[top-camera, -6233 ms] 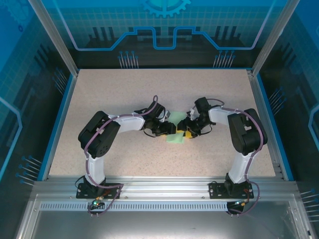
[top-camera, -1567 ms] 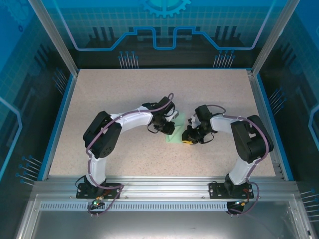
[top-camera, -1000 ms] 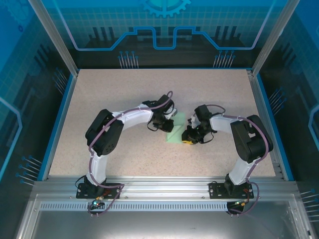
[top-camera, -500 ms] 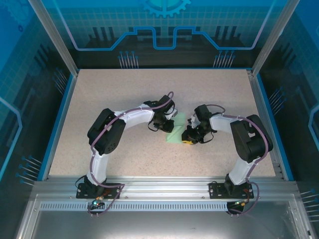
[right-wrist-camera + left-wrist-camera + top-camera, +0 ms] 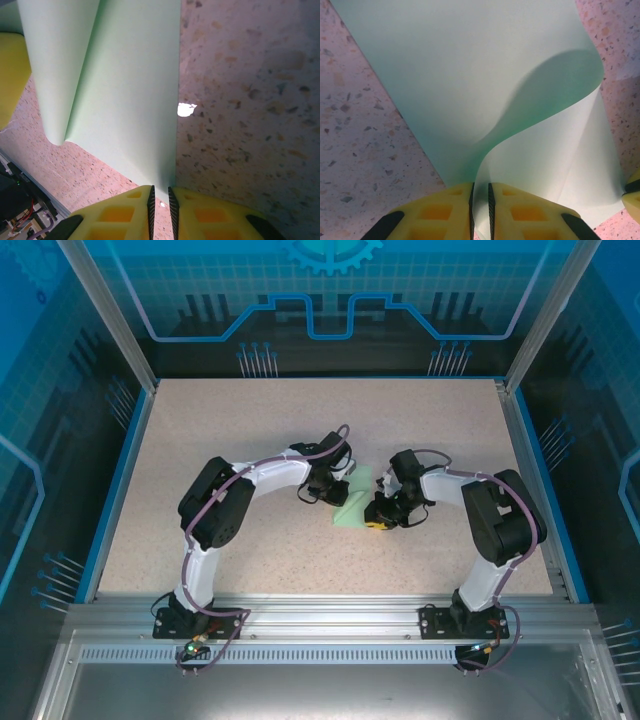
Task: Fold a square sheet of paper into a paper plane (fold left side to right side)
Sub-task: Fold the triangle a second time at the center of the table.
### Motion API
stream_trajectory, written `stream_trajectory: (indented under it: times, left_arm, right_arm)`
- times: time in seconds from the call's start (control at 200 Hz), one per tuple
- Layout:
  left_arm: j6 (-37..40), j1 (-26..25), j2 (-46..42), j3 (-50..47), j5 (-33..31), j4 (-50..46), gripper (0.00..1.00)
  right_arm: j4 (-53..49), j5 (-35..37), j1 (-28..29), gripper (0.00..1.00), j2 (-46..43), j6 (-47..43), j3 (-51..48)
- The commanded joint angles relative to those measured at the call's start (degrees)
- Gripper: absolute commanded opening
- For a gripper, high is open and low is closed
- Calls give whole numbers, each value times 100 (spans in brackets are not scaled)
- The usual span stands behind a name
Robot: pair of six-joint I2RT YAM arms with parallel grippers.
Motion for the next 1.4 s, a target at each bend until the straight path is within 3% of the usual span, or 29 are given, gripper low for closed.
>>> stream_trajectory:
  times: [0.0,1.396]
  left_arm:
    - [93,45,130,195,-77,-58,18]
    - [59,46,140,164,-252,57,18]
  right_arm:
    - [-188,292,192,20,318,-74,-73]
    - [-236,316,237,20,433,-70,-14]
